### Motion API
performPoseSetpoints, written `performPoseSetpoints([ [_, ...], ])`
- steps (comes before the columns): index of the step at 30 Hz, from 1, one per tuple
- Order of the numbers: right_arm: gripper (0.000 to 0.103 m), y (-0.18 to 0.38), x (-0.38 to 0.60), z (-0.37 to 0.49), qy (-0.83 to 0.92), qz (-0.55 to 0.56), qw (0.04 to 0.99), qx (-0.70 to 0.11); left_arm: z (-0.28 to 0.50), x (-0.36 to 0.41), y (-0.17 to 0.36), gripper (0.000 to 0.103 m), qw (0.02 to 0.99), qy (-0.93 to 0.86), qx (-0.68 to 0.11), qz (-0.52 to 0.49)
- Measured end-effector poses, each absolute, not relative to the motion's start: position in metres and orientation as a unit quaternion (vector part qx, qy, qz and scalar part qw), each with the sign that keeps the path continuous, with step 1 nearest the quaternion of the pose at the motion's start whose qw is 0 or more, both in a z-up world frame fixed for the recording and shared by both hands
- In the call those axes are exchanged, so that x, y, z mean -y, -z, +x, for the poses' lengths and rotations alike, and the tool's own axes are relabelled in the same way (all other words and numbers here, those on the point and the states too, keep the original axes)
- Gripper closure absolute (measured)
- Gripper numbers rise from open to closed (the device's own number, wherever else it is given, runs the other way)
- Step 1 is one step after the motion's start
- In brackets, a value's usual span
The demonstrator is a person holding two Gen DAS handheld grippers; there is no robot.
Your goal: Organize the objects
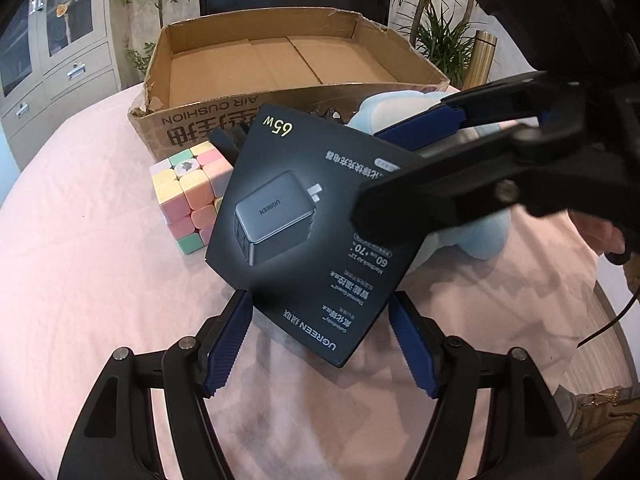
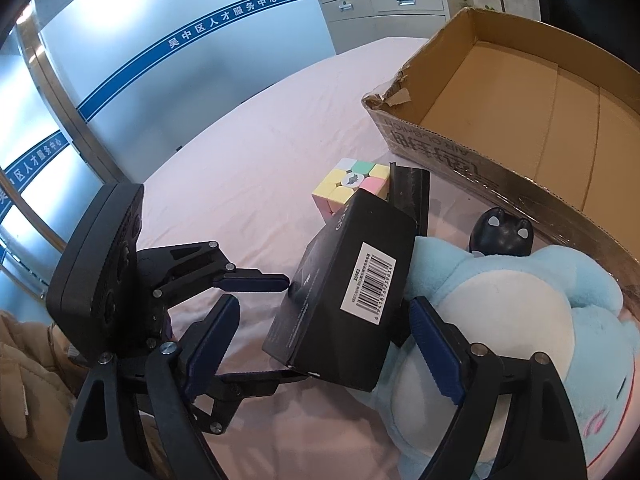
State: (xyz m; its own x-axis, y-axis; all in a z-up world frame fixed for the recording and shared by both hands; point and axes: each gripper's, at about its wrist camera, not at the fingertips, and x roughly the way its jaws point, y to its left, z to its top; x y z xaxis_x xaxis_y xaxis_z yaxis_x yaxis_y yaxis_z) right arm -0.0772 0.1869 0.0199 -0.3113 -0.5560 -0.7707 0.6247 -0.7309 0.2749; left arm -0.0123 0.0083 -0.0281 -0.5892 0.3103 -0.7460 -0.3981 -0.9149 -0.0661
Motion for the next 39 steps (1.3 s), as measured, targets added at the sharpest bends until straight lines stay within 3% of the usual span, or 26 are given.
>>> performPoseSetpoints([
  [7,0.039,-0.024,-0.187,-0.081,0.811,0.462,0.356,-0.03,-0.015,-0.006,0.03,0.036,0.198,-0.891,-0.055,-0.405],
  [29,0.039,-0.02,-0.172,-0.087,0.813,0.476,0.331,-0.061,-0.017,0.001,0.032,0.043,0.208,-0.892,-0.049,-0.399],
  [32,0.046,-0.019,-0.173,-0.087,0.813,0.478,0.326,-0.062,-0.018,0.002,0.032,0.044,0.207,-0.892,-0.05,-0.399],
  [39,0.05,-0.02,-0.173,-0.087,0.817,0.473,0.324,-0.054,-0.016,-0.001,0.032,0.052,0.206,-0.893,-0.055,-0.397],
])
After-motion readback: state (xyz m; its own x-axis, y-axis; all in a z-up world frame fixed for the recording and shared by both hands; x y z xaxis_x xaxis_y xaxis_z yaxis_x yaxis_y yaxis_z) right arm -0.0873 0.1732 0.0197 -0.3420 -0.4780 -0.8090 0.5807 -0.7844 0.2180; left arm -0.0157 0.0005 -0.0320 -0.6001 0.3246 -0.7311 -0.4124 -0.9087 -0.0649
